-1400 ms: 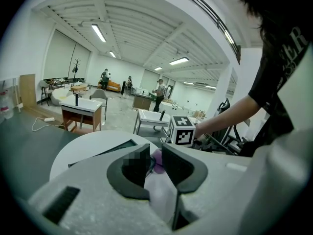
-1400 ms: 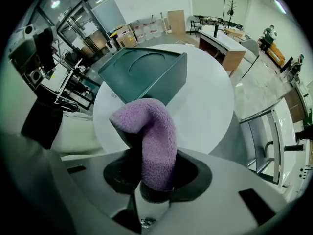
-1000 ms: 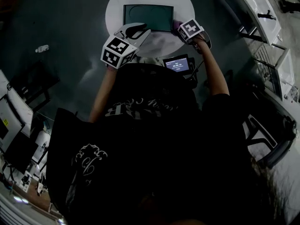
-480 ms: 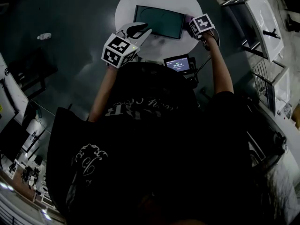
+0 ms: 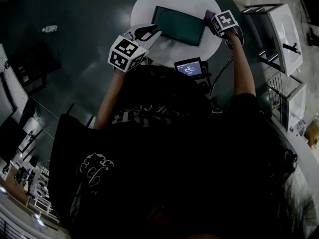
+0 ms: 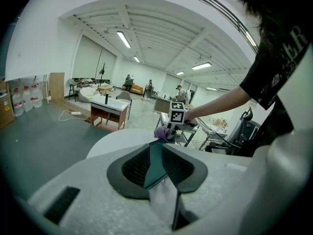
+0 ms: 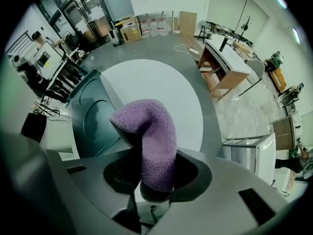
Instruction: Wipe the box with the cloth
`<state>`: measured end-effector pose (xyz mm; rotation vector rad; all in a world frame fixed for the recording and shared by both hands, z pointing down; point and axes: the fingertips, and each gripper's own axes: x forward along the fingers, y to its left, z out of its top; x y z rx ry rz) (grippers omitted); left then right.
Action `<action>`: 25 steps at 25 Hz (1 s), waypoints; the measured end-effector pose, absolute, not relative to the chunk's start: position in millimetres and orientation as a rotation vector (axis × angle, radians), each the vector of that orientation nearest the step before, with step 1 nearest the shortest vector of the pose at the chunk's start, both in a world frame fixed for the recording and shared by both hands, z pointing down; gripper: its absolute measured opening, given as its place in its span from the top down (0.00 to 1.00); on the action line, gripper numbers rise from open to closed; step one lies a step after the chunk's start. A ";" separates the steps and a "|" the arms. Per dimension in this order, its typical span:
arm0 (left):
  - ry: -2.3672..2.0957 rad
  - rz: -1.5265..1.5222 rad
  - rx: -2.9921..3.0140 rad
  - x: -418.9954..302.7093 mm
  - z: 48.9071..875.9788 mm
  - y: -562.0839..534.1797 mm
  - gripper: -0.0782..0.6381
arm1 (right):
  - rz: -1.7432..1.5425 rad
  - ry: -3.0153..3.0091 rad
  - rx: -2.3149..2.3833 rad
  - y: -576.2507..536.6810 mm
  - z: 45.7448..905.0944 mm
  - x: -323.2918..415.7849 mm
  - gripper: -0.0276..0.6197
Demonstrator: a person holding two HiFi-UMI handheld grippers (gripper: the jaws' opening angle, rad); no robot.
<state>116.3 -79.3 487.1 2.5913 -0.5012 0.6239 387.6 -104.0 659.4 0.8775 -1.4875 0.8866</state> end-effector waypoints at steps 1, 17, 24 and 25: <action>-0.504 0.625 2.590 115.6 486.9 -78.9 0.79 | 0.889 -1.485 0.875 -105.7 658.3 387.7 0.79; -0.566 0.624 2.546 69.3 496.0 -88.0 0.79 | 0.798 -1.396 0.662 -145.2 664.0 354.4 0.79; -0.606 0.601 2.536 61.5 493.4 -90.6 0.79 | 0.765 -1.404 0.544 -153.6 667.8 324.3 0.79; -0.614 0.597 2.532 59.2 493.3 -91.8 0.79 | 0.770 -1.409 0.542 -156.3 668.0 319.4 0.79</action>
